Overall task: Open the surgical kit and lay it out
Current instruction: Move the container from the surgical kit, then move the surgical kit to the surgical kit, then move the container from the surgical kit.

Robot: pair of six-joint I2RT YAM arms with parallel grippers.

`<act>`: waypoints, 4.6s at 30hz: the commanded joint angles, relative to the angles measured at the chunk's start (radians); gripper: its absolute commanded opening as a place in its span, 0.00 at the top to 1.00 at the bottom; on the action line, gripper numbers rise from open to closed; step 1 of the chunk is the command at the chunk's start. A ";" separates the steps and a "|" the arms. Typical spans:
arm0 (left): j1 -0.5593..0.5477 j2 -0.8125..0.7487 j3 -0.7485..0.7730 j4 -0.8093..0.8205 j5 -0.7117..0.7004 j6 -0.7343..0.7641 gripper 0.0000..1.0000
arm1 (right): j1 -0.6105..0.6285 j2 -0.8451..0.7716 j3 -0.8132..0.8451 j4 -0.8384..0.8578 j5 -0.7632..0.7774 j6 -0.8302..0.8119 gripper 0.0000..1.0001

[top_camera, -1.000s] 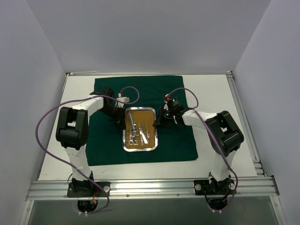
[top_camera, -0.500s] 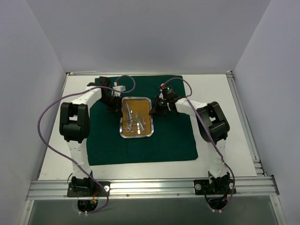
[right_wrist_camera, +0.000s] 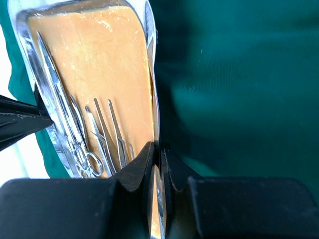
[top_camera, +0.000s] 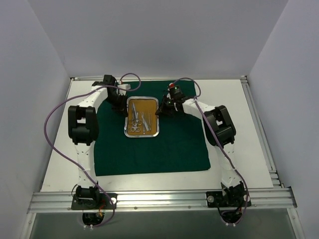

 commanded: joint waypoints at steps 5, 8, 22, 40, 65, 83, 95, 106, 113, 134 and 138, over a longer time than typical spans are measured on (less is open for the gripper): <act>-0.004 0.042 0.105 0.004 0.018 -0.011 0.98 | -0.012 0.042 0.130 0.071 0.055 0.080 1.00; -0.004 0.057 0.136 0.007 0.015 -0.017 0.98 | -0.025 0.071 0.188 0.060 0.086 0.097 1.00; -0.004 0.224 0.395 -0.015 -0.035 -0.051 0.98 | -0.051 0.212 0.328 0.120 0.144 0.249 1.00; 0.042 0.079 0.335 0.010 -0.017 -0.031 0.37 | -0.072 0.091 0.259 0.152 0.236 0.136 0.65; 0.310 -0.469 -0.691 0.005 -0.183 0.286 0.06 | -0.109 -0.782 -0.732 -0.319 0.571 -0.145 0.32; 0.221 -0.359 -0.779 0.065 -0.174 0.378 0.97 | -0.109 -0.909 -1.031 -0.184 0.432 -0.021 0.91; 0.304 -0.566 -0.884 -0.068 -0.146 0.529 0.98 | -0.110 -1.125 -1.045 -0.360 0.503 0.065 1.00; 0.304 -0.702 -0.927 -0.209 -0.152 0.624 0.98 | -0.101 -1.379 -1.019 -0.618 0.607 0.148 1.00; 0.307 -0.701 -0.888 -0.300 -0.187 0.670 0.62 | -0.098 -1.403 -0.987 -0.663 0.639 0.162 0.49; 0.091 -0.258 -0.128 -0.006 0.055 0.124 0.33 | 0.015 -0.275 -0.074 -0.078 0.118 -0.286 0.55; 0.063 -0.127 -0.030 0.047 0.076 0.055 0.33 | -0.014 -0.129 0.036 -0.061 0.051 -0.285 0.60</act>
